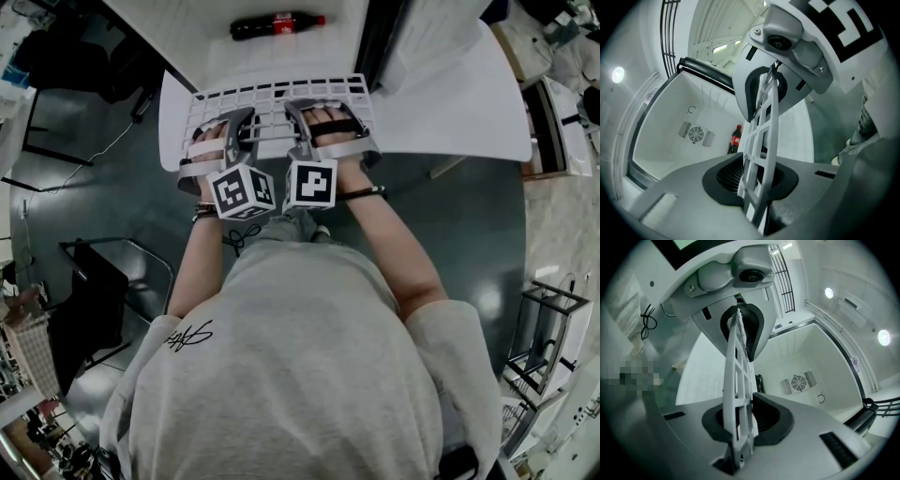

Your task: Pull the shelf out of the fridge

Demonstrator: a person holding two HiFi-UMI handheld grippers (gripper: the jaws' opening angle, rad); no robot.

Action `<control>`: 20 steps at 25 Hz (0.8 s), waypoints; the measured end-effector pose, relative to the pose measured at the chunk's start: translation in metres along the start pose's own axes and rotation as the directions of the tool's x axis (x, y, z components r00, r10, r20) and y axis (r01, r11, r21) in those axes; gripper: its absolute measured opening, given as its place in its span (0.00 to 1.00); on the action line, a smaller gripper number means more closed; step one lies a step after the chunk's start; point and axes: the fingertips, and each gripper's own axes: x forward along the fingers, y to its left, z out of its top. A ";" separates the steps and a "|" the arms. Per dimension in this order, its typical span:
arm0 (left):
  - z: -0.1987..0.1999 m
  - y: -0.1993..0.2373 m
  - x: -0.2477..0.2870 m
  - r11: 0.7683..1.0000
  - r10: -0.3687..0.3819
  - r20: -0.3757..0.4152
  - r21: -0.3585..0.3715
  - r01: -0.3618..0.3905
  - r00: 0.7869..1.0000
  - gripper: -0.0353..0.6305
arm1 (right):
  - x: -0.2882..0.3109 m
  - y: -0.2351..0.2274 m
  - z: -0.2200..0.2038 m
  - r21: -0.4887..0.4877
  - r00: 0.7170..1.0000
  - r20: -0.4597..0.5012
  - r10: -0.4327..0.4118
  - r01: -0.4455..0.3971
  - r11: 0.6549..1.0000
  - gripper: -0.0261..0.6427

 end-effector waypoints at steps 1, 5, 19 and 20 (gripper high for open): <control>0.000 -0.001 0.000 1.000 -0.002 -0.001 0.001 0.002 1.000 0.16 | 0.000 0.000 0.000 -0.001 1.000 0.000 -0.002 0.002 1.000 0.11; 0.000 -0.002 0.001 1.000 -0.006 -0.002 -0.001 0.006 1.000 0.16 | 0.000 0.003 -0.001 -0.005 1.000 -0.002 0.008 -0.009 1.000 0.11; 0.002 -0.004 0.000 1.000 -0.013 0.004 -0.008 0.013 1.000 0.16 | -0.002 0.005 -0.003 -0.002 1.000 -0.007 0.019 -0.019 1.000 0.11; 0.002 -0.004 0.000 1.000 -0.014 0.004 -0.007 0.014 1.000 0.16 | -0.002 0.005 -0.003 -0.004 1.000 -0.007 0.017 -0.017 1.000 0.11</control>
